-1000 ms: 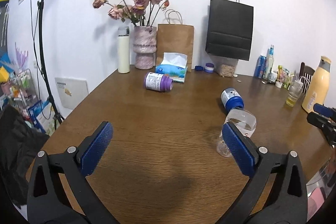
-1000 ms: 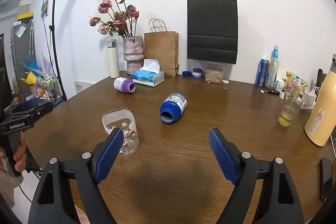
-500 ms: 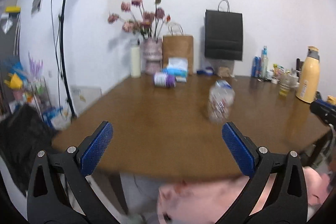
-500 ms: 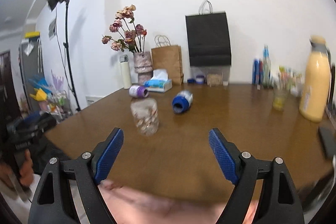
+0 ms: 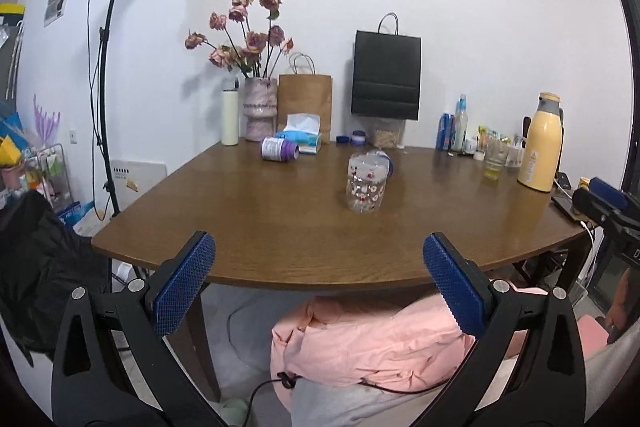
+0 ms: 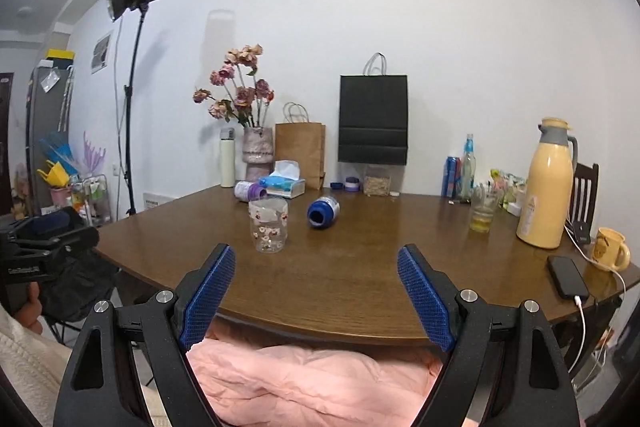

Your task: Flip cup upright

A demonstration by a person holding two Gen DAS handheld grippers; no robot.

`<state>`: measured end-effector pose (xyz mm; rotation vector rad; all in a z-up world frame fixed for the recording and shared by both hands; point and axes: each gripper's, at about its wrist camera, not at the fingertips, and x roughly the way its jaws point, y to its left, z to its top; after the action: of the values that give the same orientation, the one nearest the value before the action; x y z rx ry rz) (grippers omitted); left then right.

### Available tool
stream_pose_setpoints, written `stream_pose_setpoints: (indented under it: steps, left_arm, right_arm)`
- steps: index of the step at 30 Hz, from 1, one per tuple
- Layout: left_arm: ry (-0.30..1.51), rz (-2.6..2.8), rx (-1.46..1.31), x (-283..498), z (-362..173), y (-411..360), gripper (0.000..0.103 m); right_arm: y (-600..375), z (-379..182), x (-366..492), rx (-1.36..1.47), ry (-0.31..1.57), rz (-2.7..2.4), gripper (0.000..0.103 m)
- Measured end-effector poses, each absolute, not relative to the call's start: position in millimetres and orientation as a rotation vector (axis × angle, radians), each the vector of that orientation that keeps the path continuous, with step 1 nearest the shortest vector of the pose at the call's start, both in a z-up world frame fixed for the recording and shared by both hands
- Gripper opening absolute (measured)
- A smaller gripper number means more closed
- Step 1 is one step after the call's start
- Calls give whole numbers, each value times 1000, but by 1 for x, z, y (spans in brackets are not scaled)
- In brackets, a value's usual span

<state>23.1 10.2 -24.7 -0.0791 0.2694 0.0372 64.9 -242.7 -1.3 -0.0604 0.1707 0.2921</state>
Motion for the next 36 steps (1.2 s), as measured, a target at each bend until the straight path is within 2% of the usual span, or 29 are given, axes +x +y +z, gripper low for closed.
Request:
stream_pose_setpoints:
  steps: [36]
  left_arm:
    - [246,30,-52,20,-23,8,103]
  right_arm:
    - [-244,-5,73,-44,221,327,88]
